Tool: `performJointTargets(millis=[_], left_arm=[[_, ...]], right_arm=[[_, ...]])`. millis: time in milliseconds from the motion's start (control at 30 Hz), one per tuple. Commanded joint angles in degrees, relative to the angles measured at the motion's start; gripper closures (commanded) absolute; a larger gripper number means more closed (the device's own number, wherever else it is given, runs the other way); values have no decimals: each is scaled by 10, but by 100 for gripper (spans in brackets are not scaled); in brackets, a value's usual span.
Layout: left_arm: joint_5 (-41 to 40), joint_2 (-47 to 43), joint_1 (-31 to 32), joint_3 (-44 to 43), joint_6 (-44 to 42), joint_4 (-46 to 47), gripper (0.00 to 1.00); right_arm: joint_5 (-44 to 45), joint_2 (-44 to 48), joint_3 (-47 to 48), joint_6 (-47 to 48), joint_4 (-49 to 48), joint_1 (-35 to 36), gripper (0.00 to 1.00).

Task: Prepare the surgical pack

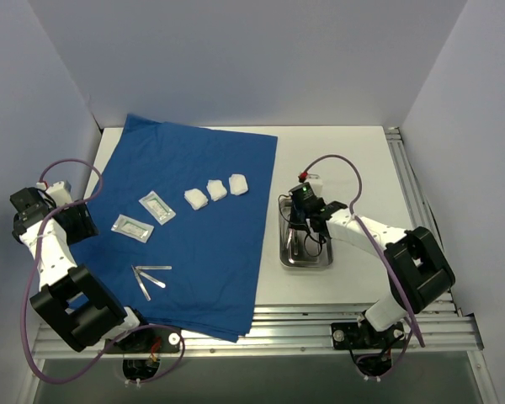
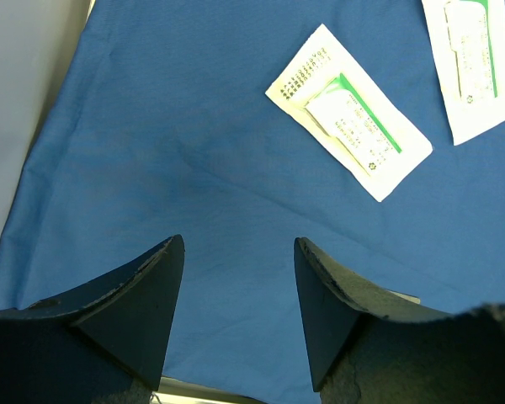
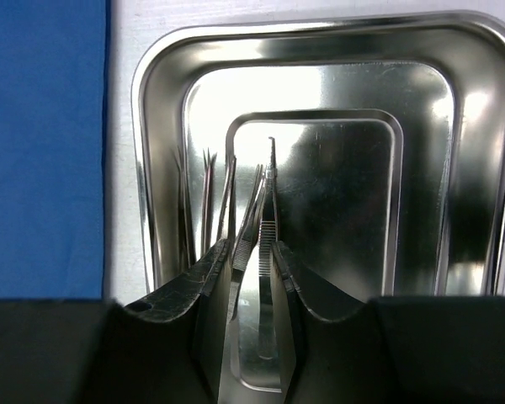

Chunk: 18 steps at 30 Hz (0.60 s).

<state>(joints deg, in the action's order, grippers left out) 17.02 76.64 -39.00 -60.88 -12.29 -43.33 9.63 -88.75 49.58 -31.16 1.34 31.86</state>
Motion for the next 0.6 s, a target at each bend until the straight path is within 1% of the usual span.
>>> performJointTargets(millis=[0, 67, 133, 167, 200, 233, 300, 367, 400, 467, 567], left_arm=[[13, -4, -4, -9, -7, 3, 36], [14, -4, -4, -10, -8, 1, 35], [14, -3, -3, -10, -9, 1, 35], [14, -2, -3, -11, -9, 0, 35], [14, -1, -3, -11, -9, 0, 35], [14, 1, -3, -12, -10, -1, 35], [12, 5, -4, -15, -12, -6, 35], [9, 12, -4, -22, -15, -14, 35], [7, 15, -3, -26, -16, -18, 35], [-1, 20, -7, -28, -22, -21, 35], [-10, 28, -19, -28, -30, -24, 35]], right_arm=[[0, 24, 35, 8, 28, 7, 78], [0, 24, 60, 12, 30, 21, 77], [12, 21, 83, 29, 23, 63, 76], [15, 16, 111, 40, 20, 81, 76], [14, -1, 127, 68, 12, 115, 76], [8, -12, 142, 83, 8, 131, 75], [-7, -59, 195, 108, 1, 159, 74], [-14, -97, 235, 146, 1, 196, 71], [-19, -137, 280, 159, 7, 210, 71], [-33, -178, 327, 199, 14, 247, 66], [-65, -288, 428, 249, 39, 292, 62]])
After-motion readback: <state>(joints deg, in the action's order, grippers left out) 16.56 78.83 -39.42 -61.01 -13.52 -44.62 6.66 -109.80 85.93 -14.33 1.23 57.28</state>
